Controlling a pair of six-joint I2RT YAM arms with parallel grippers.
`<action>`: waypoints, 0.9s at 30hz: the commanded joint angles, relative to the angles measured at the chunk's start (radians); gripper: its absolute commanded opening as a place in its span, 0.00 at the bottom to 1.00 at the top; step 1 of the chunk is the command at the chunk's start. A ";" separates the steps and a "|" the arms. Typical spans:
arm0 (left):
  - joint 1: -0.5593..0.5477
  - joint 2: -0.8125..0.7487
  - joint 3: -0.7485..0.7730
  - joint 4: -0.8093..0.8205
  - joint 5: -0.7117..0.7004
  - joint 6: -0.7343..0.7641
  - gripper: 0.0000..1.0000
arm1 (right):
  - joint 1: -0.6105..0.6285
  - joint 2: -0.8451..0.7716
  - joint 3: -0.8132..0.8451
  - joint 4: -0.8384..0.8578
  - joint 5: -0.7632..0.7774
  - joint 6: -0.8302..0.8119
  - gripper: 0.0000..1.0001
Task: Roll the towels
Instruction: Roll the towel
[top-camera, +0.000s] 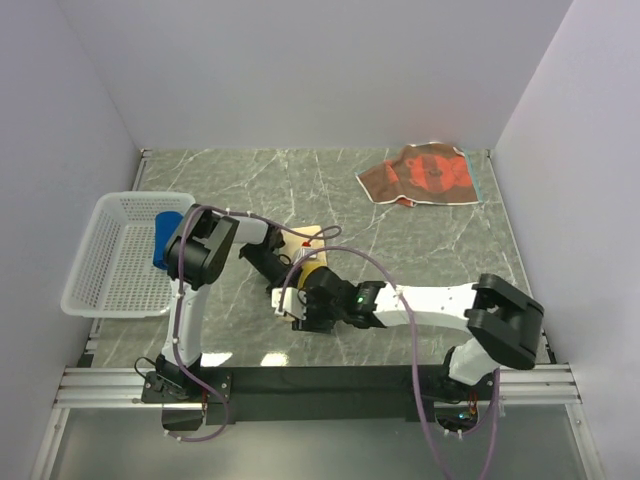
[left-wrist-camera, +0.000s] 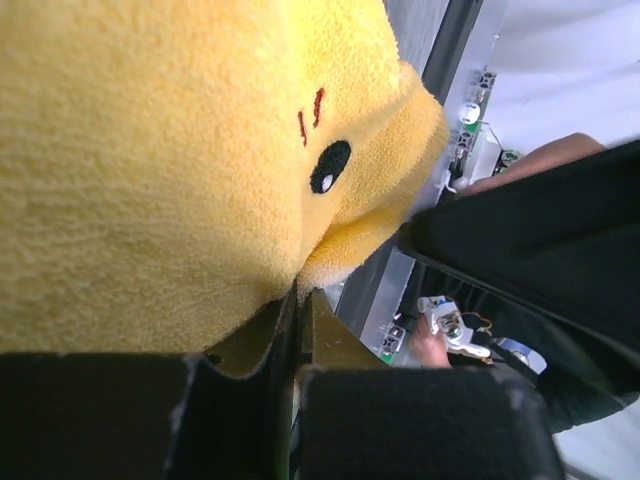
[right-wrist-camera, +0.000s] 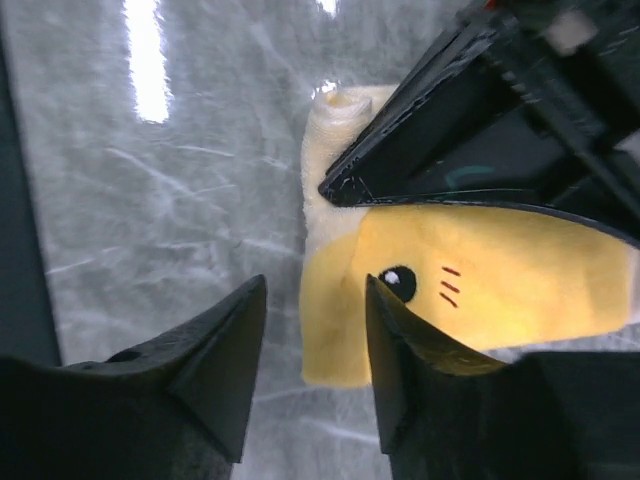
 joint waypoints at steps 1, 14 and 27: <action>0.020 0.047 0.013 0.096 -0.151 0.030 0.01 | 0.011 0.070 0.018 0.087 0.088 -0.001 0.50; 0.142 0.007 -0.002 0.004 -0.182 0.111 0.02 | 0.007 0.253 0.092 0.085 -0.026 0.054 0.09; 0.326 -0.286 -0.004 -0.034 -0.063 0.204 0.36 | -0.222 0.419 0.287 -0.136 -0.628 0.235 0.00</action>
